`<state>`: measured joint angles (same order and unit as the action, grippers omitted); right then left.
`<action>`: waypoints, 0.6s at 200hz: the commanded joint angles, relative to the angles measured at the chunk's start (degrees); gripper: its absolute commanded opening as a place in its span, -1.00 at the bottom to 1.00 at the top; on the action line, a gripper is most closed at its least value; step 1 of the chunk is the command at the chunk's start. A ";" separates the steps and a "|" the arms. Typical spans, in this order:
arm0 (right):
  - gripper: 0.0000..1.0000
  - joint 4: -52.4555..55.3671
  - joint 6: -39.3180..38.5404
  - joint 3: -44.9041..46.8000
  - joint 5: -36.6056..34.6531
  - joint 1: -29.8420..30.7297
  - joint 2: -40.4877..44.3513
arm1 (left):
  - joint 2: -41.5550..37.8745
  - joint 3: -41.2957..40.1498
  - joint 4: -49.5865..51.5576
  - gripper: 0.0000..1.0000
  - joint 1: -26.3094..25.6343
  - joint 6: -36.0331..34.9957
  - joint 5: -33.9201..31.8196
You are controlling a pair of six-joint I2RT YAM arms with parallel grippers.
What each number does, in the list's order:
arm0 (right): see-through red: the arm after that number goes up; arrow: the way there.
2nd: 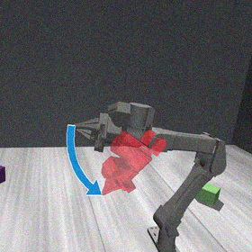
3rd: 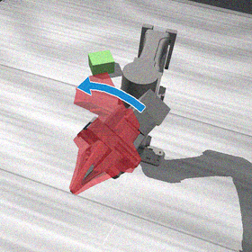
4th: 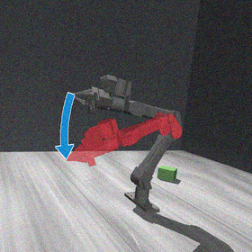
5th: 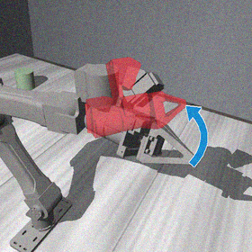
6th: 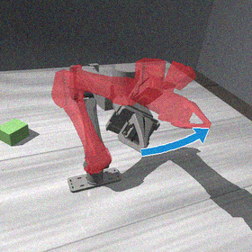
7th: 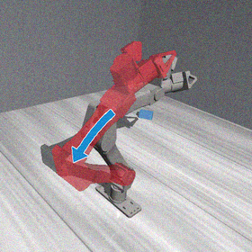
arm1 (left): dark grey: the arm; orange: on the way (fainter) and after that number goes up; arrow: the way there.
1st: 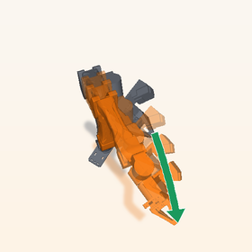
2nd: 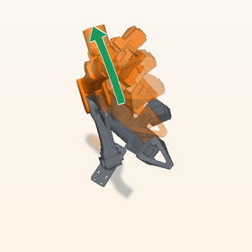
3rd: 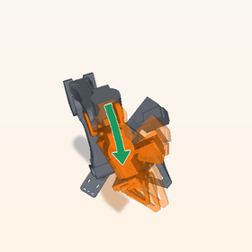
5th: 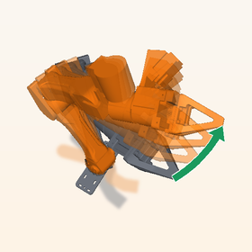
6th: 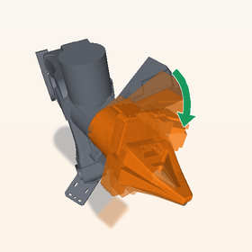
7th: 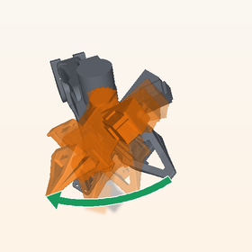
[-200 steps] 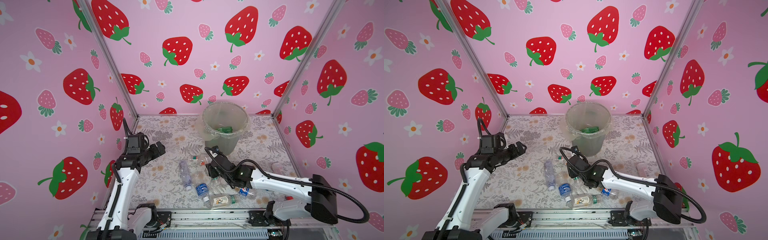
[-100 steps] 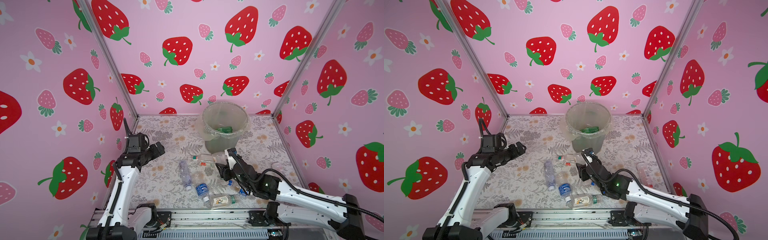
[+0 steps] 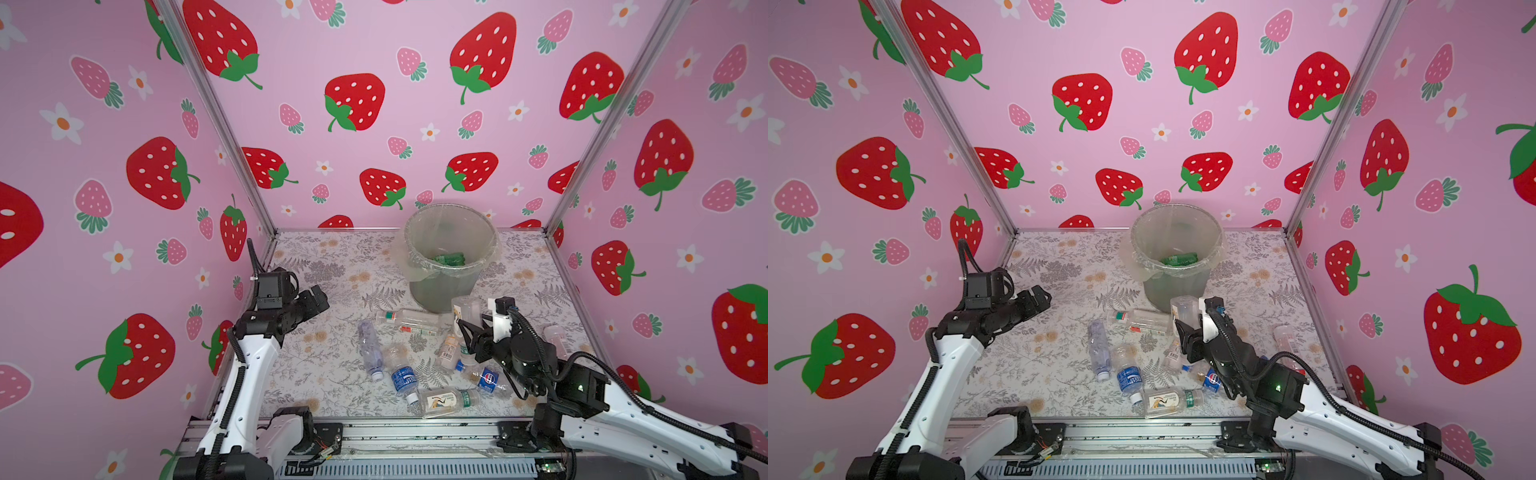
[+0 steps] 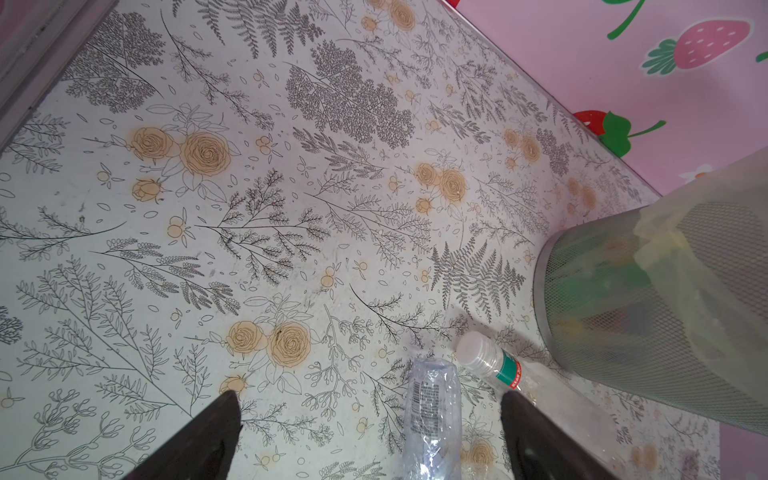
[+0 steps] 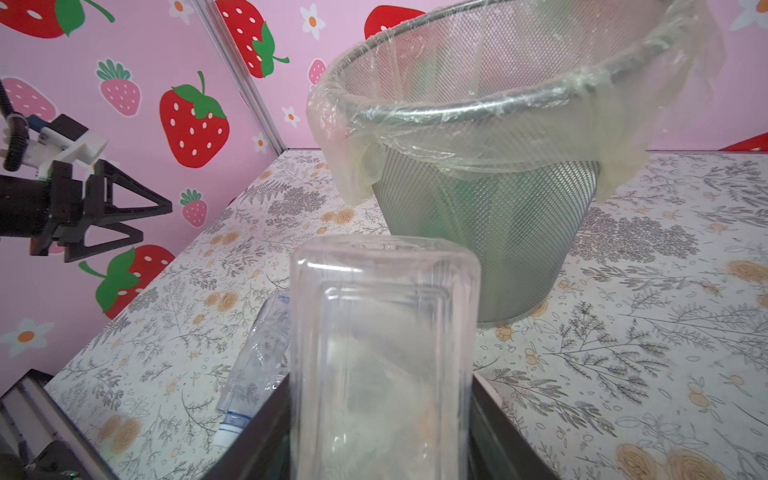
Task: Throw the plastic bottles in the bin
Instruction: Pick up the plastic bottle from the center of the table, then throw the plastic bottle into the trash bin.
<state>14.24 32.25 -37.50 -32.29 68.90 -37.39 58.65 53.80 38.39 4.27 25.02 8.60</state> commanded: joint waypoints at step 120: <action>0.13 -3.66 -0.77 -1.67 -14.74 0.35 6.00 | -1.77 -2.46 -4.63 0.99 0.34 2.82 8.49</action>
<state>14.39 33.01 -39.00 -42.74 68.90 -34.39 57.43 51.92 35.31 4.29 26.98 15.75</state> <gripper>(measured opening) 0.567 0.995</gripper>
